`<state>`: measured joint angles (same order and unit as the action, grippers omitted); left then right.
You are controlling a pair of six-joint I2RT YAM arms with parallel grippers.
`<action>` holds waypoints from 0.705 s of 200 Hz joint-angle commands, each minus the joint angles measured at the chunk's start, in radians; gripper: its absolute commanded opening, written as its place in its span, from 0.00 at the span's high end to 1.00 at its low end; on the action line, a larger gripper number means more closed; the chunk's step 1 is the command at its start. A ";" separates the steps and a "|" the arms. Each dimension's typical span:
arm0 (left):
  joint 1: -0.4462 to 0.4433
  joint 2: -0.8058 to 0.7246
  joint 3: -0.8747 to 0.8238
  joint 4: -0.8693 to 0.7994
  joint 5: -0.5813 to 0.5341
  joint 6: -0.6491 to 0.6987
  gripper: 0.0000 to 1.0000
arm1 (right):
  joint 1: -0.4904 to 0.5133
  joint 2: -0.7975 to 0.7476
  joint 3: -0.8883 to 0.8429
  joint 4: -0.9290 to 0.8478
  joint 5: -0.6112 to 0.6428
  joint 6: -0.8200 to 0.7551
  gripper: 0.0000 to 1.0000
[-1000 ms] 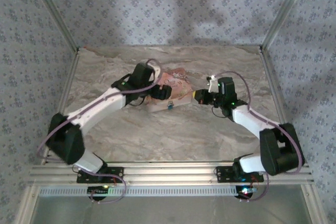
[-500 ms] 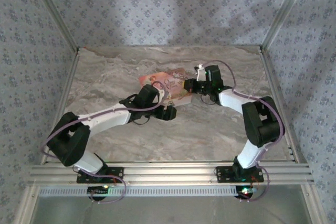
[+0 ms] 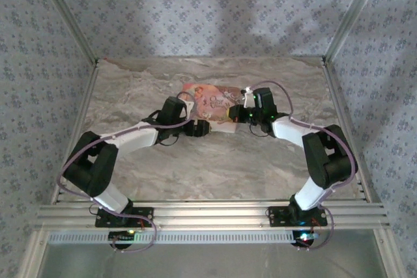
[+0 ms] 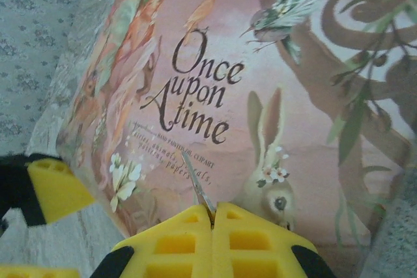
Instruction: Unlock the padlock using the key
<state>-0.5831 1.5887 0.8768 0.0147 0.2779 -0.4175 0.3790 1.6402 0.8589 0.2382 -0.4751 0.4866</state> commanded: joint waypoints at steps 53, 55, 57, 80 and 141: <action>0.010 0.015 -0.079 0.170 0.093 0.103 0.18 | 0.024 -0.037 0.087 -0.102 0.019 -0.012 1.00; 0.010 0.016 -0.083 0.175 0.093 0.103 0.19 | 0.024 -0.038 0.091 -0.100 0.020 -0.014 1.00; 0.010 0.017 -0.086 0.178 0.094 0.103 0.19 | 0.025 -0.037 0.095 -0.100 0.021 -0.016 1.00; 0.005 0.030 -0.109 0.205 0.100 0.103 0.20 | 0.028 -0.015 0.134 -0.079 0.015 -0.017 1.00; -0.001 0.078 -0.107 0.240 0.071 0.110 0.23 | 0.049 0.107 0.197 -0.069 0.033 -0.013 1.00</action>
<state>-0.5781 1.6398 0.7692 0.2070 0.3511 -0.3290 0.4191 1.6974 1.0294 0.1879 -0.4656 0.4881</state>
